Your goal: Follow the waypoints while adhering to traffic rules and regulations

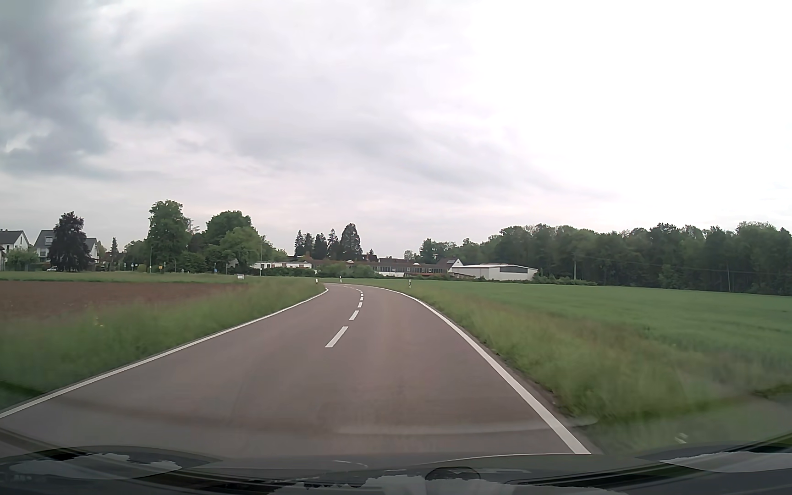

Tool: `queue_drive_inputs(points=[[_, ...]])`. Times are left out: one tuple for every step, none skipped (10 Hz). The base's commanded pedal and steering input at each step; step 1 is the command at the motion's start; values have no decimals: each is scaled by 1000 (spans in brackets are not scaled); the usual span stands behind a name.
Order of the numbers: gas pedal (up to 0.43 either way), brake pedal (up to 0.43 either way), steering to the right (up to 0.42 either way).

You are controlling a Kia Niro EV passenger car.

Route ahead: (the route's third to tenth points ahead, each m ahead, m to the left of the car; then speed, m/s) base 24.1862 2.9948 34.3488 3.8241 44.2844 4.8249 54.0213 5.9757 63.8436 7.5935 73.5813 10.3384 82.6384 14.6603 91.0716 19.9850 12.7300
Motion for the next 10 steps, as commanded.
queue_drive_inputs(points=[[79, 0, -9], [79, 0, -9], [79, 0, -9], [79, 0, -9], [79, 0, -9], [79, 0, -8], [79, 0, -8], [79, 0, -8], [67, 0, -8], [67, 0, -8]])
